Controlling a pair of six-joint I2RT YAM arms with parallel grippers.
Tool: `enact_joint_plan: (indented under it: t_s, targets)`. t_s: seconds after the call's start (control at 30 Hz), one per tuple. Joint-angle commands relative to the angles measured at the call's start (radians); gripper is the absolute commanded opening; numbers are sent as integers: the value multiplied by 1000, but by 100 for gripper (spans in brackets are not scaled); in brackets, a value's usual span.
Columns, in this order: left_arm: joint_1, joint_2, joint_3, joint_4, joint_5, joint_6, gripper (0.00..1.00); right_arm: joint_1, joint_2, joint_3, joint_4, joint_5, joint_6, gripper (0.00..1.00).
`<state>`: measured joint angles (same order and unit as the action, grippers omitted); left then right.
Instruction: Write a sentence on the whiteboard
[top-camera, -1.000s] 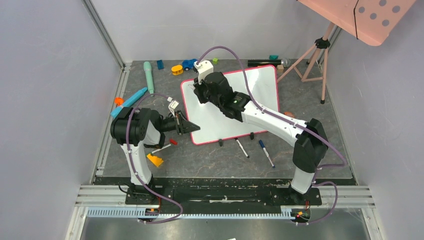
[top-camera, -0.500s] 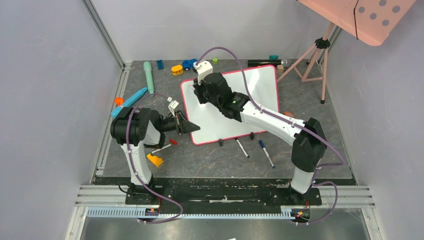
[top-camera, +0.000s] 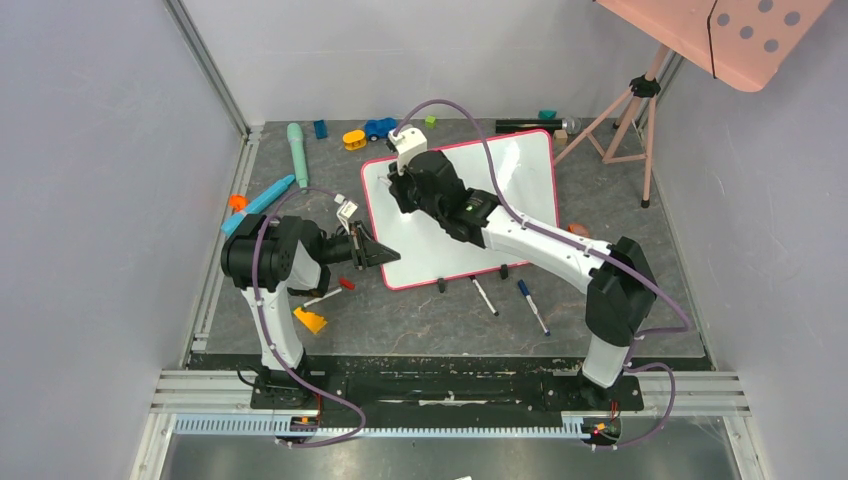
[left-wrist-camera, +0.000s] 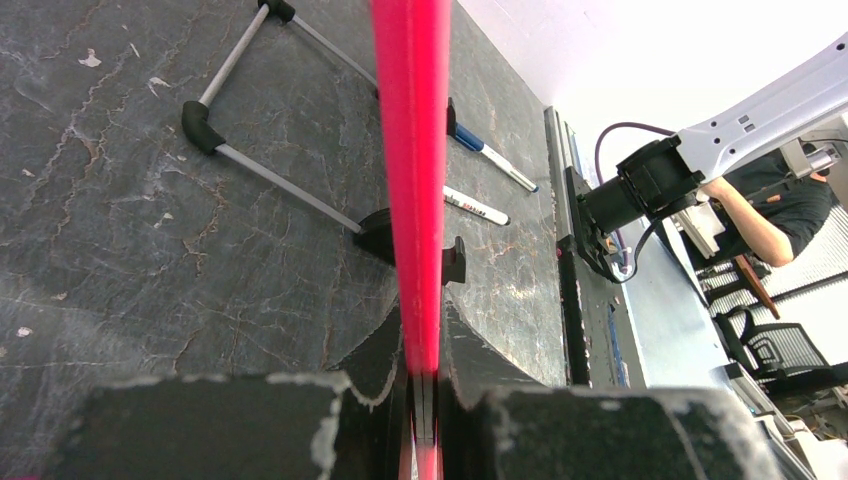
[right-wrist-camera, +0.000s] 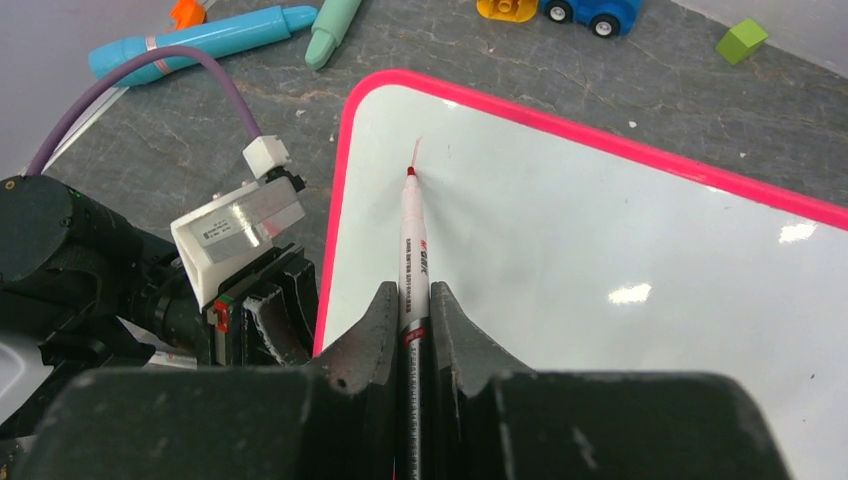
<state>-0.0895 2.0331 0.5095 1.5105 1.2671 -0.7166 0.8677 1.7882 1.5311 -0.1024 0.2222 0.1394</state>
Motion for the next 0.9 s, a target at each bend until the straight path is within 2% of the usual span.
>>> enact_joint_plan:
  t_s: [0.0,0.87]
  targets:
    - [-7,15,1,47,11,73,2,-3,-39,-33,0,11,14,0]
    - [-7,14,1,47,13,74,2,-5,-140,-37,36,-38,-40,0]
